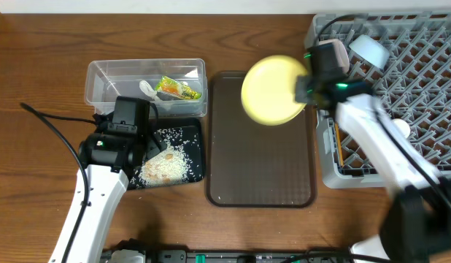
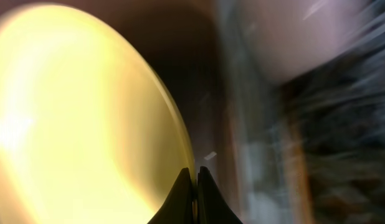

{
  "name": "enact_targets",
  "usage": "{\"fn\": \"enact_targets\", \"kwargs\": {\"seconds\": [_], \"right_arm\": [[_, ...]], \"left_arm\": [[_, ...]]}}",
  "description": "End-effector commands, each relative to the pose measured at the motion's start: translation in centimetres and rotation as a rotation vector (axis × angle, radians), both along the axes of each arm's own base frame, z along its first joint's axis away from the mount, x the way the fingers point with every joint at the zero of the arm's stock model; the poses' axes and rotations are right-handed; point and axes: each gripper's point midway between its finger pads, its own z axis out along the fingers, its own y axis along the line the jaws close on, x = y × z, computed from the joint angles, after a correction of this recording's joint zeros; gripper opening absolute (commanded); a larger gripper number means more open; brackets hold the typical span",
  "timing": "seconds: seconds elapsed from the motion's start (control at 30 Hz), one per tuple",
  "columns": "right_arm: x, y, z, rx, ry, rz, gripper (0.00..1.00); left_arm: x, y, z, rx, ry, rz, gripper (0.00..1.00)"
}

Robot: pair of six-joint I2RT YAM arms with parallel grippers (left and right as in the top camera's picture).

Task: Sort waste into correct bins and load items into the dishwasher rack
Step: 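Lift the yellow plate and stand it upright in the rack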

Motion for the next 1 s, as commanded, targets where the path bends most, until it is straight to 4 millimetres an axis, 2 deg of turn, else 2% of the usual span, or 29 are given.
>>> {"fn": "enact_targets", "kwargs": {"seconds": [0.0,0.1,0.2,0.33,0.47,0.67,0.83,0.9,0.97], "right_arm": [[-0.4,-4.5,5.8,-0.195,-0.135,0.013,0.01],[-1.2,-8.6,9.5,-0.355,-0.204,-0.049,0.01],[-2.2,-12.7,12.1,-0.532,-0.221,-0.114,0.01],[-3.2,-16.2,12.9,-0.743,-0.141,-0.118,0.01],[-4.0,-18.8,12.8,-0.852,-0.067,-0.219,0.01],[-3.4,-19.2,10.4,-0.879,0.005,-0.234,0.01],[-2.8,-18.9,7.7,-0.827,0.036,-0.277,0.01],[-2.6,-18.2,6.7,-0.776,0.032,-0.284,0.01],[-1.9,-16.6,5.3,-0.680,0.024,-0.238,0.01]], "left_arm": [[0.3,0.4,0.6,0.017,-0.014,0.009,0.94],[0.3,0.4,0.6,0.017,-0.014,0.009,0.94],[0.3,0.4,0.6,0.017,-0.015,0.010,0.94],[0.3,0.4,0.6,0.017,-0.015,0.010,0.94],[0.3,0.4,0.6,0.017,-0.015,0.010,0.94],[0.3,0.4,0.6,0.017,-0.015,0.010,0.94],[0.3,0.4,0.6,0.017,-0.015,0.010,0.94],[0.3,0.4,0.6,0.017,-0.014,0.010,0.94],[0.3,0.4,0.6,0.017,-0.014,0.010,0.94]]}}
